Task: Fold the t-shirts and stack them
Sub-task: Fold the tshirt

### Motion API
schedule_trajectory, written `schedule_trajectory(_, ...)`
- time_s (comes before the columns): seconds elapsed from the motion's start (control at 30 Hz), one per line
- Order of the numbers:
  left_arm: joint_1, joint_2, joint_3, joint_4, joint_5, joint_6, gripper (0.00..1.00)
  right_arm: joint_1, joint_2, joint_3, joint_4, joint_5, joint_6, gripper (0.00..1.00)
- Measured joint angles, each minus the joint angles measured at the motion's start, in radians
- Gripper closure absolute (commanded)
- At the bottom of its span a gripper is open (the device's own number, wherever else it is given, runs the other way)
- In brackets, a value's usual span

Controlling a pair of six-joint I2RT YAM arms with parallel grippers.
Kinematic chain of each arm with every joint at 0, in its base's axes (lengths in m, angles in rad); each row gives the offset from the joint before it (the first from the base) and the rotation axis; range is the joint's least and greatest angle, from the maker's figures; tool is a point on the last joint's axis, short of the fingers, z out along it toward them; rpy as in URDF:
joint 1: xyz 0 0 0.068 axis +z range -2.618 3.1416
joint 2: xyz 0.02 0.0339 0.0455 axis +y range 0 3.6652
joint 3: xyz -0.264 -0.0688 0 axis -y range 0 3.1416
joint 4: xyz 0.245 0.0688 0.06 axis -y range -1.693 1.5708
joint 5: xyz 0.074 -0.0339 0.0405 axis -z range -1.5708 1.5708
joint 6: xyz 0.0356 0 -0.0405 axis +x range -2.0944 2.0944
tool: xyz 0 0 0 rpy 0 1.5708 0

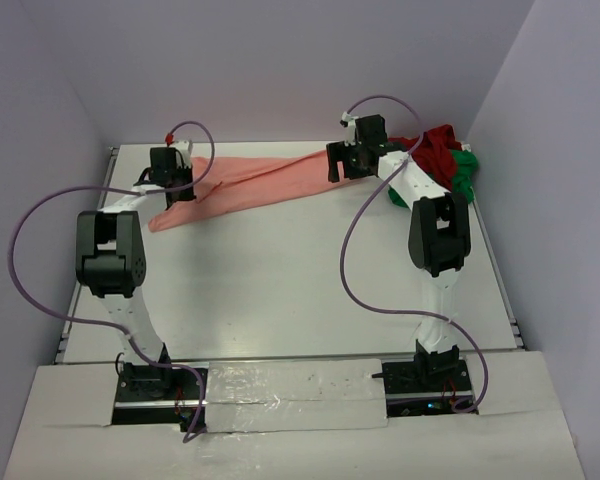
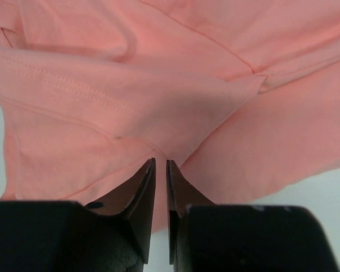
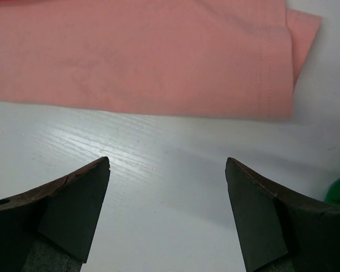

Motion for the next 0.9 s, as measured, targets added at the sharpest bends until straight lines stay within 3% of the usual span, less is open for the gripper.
schedule_trajectory(0.3,-0.025,0.065,0.031,-0.001,-0.013,-0.018,0.55,0.0,0.0,0.0,-0.01,-0.015,0.0,0.11)
schedule_trajectory(0.73,-0.037,0.078,0.043,-0.015,-0.018,-0.027,0.53,-0.001,0.0,0.0,-0.012,-0.037,0.0,0.11)
schedule_trajectory(0.9,-0.037,0.094,0.043,-0.015,-0.044,-0.028,0.62,-0.006,-0.005,0.0,-0.013,-0.047,0.0,0.11)
